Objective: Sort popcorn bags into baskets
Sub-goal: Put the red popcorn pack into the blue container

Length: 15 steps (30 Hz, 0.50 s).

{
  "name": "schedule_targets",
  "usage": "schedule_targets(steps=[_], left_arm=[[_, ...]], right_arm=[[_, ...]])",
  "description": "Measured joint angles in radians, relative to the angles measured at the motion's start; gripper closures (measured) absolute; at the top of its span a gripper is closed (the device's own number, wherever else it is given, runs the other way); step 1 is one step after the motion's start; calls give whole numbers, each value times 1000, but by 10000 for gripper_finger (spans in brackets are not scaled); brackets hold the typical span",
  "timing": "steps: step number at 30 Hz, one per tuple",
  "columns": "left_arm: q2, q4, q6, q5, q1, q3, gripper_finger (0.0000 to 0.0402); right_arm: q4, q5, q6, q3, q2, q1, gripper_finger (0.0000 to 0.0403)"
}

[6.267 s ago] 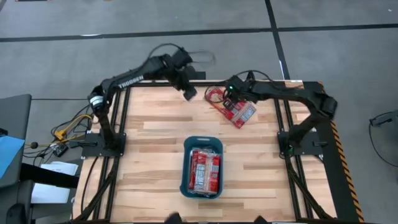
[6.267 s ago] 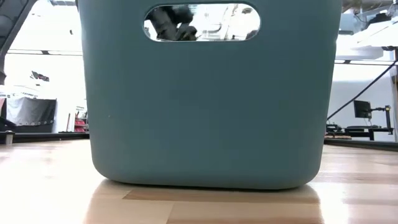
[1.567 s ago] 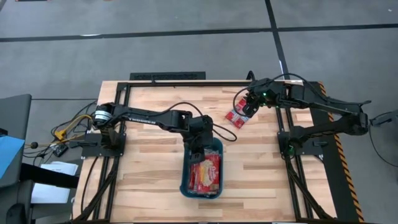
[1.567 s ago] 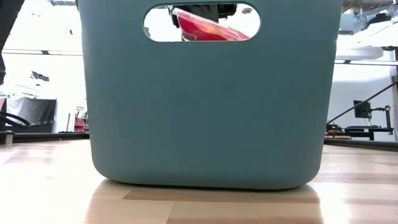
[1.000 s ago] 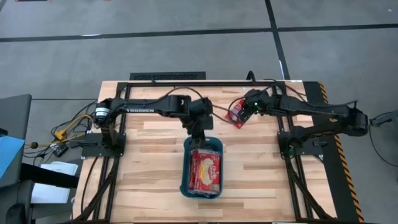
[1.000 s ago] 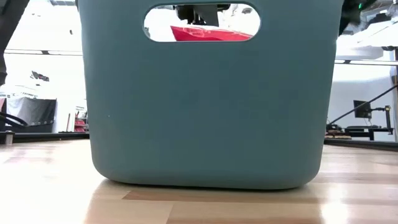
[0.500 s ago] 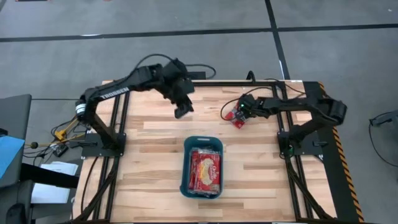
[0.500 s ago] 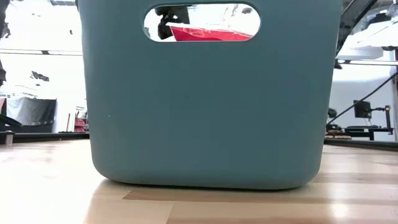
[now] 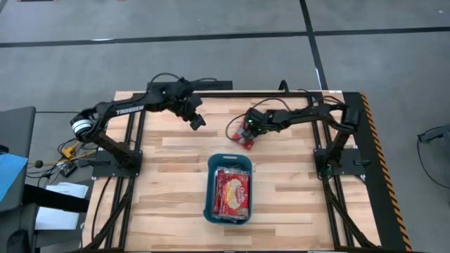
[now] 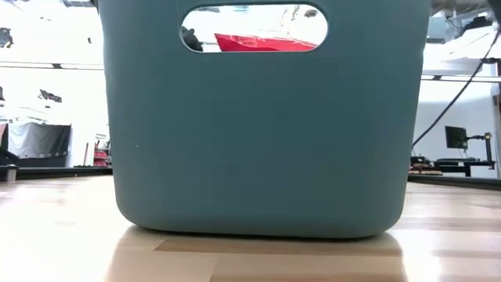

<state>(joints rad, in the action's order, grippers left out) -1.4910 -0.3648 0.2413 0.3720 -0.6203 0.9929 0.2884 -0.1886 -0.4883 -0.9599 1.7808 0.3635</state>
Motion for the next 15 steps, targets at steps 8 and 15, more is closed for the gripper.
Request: schedule_targets(steps=[8, 15], left_arm=[[0, 407, 236, 94, -44, -260, 236], [1, 418, 254, 44, -40, -294, 221]], right_arm=[[5, 64, 124, -215, 158, -54, 296], [115, 0, 149, -278, 71, -129, 296]])
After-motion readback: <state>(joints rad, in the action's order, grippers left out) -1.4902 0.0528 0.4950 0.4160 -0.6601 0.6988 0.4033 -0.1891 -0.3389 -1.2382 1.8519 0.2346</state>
